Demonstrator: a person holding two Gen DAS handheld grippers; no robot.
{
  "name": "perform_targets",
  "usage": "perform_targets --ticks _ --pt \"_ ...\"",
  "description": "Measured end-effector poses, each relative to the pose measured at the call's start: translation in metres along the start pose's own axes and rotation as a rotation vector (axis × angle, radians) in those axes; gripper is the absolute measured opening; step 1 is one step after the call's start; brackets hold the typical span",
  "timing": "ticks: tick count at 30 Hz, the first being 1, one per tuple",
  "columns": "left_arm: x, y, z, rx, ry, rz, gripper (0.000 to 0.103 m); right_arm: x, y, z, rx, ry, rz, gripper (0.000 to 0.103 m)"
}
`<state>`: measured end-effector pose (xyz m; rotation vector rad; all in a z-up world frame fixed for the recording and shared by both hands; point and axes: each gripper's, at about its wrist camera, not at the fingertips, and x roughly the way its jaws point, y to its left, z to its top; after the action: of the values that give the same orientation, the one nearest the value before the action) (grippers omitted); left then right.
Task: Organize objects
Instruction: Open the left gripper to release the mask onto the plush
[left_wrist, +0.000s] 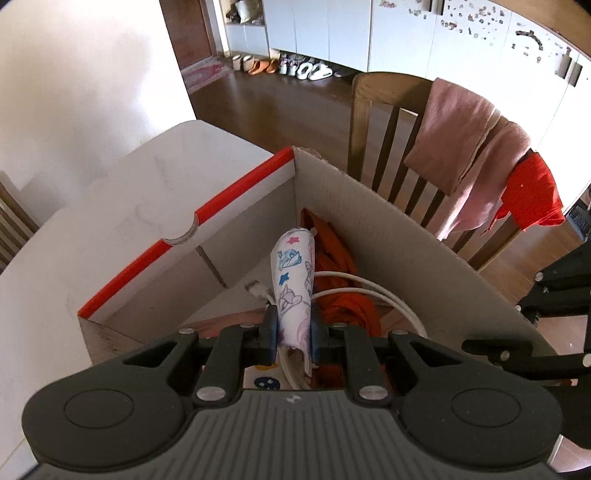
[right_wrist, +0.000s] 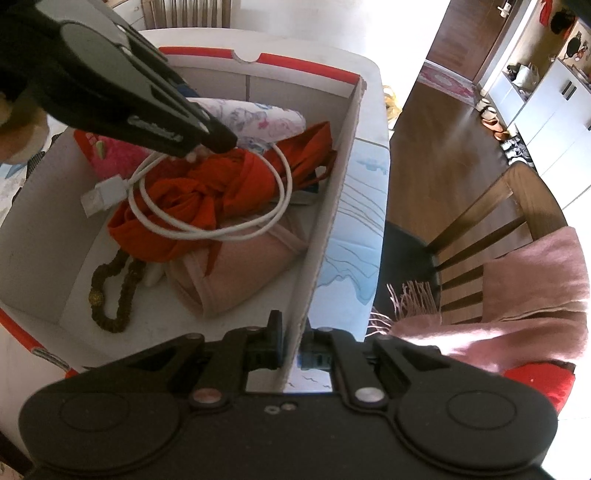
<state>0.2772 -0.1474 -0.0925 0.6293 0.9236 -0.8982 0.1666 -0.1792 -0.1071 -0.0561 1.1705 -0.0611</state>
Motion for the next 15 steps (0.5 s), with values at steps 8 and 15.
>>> perform_targets --ticks 8,15 --pt "0.0051 -0.0013 0.0022 -0.008 0.012 0.008 0.017 -0.0005 -0.0035 -0.0008 0.003 -0.006 0.022 0.007" --pt "0.0019 0.0004 0.0001 -0.035 0.002 0.051 0.049 -0.0009 -0.0059 -0.0021 -0.002 -0.014 0.040 0.007"
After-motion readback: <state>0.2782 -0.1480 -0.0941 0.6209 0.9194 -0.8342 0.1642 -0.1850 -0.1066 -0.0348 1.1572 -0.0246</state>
